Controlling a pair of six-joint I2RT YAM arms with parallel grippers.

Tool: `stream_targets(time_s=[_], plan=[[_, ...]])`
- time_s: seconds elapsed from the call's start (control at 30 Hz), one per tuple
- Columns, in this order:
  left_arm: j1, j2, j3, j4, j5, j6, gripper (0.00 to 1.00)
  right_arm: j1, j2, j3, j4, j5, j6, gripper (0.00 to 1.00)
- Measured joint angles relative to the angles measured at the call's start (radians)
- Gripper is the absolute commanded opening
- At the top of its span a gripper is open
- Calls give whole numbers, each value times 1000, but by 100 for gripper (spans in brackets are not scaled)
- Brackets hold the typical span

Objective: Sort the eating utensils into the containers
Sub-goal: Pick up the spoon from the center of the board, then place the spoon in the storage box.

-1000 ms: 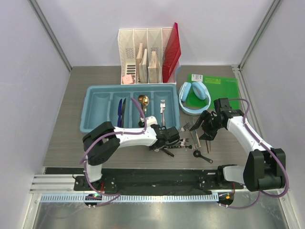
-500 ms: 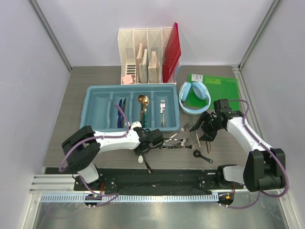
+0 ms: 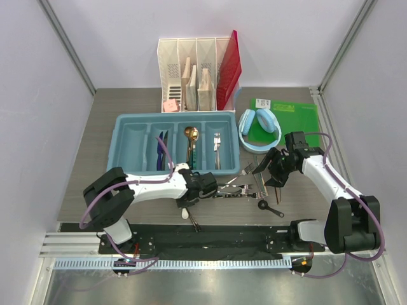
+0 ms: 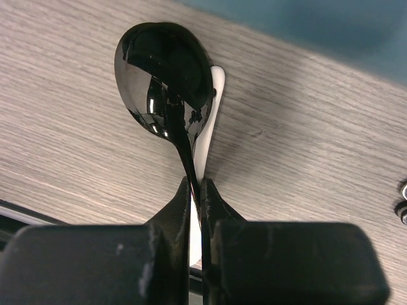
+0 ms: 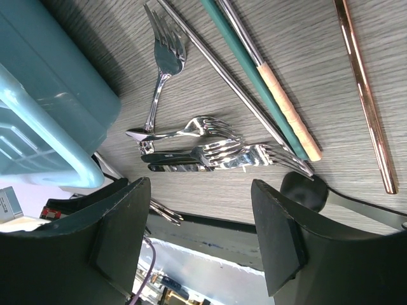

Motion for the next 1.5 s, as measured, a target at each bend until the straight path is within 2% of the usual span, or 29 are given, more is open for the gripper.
stream_targets(time_s=[0.33,0.77,0.9,1.13,1.27,1.37,1.5], plan=[[-1,11,66,-98,-36,93,0,0,0,0,10,-4,17,70],[-1,4,124,-122,-63,146,0,0,16,14,21,-10,27,70],[-1,-76,126,-155,-63,140,0,0,30,28,22,-10,26,70],[-7,-330,126,-240,-37,120,0,0,54,59,32,-9,29,70],[-8,-442,180,-322,-71,139,0,0,68,64,57,-14,33,70],[33,-461,291,-363,-106,188,0,0,86,64,71,-20,34,70],[99,-403,419,-360,-146,280,0,0,108,64,88,-30,38,70]])
